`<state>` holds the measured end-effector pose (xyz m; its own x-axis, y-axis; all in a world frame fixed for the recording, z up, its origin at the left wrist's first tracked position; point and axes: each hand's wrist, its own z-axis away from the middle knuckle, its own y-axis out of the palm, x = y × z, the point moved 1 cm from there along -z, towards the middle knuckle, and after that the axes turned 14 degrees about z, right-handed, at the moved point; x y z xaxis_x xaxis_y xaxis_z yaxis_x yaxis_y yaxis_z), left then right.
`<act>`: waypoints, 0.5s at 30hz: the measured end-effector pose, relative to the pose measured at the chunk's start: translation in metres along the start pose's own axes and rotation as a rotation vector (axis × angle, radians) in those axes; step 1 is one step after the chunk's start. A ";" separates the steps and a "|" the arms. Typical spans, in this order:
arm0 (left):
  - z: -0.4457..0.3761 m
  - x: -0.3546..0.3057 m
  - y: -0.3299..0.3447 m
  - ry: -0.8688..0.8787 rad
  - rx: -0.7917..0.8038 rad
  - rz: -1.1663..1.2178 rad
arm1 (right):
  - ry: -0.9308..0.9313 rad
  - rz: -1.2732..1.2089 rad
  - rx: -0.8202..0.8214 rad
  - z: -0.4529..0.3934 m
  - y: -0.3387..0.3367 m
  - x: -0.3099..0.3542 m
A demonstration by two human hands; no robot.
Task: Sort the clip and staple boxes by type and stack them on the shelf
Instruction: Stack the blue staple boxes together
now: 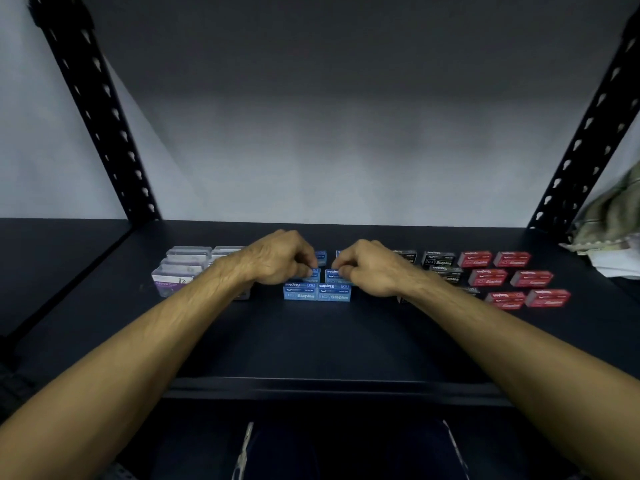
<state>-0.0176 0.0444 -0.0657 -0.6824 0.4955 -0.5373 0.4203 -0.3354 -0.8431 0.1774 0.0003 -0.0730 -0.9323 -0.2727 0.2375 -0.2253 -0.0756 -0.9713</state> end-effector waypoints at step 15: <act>0.013 -0.008 -0.005 -0.053 0.068 0.037 | 0.017 0.018 0.126 -0.004 0.001 0.003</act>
<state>-0.0220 0.0322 -0.0567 -0.6986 0.4391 -0.5649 0.4055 -0.4075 -0.8182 0.1731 0.0031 -0.0733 -0.9410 -0.2585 0.2184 -0.1718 -0.1909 -0.9664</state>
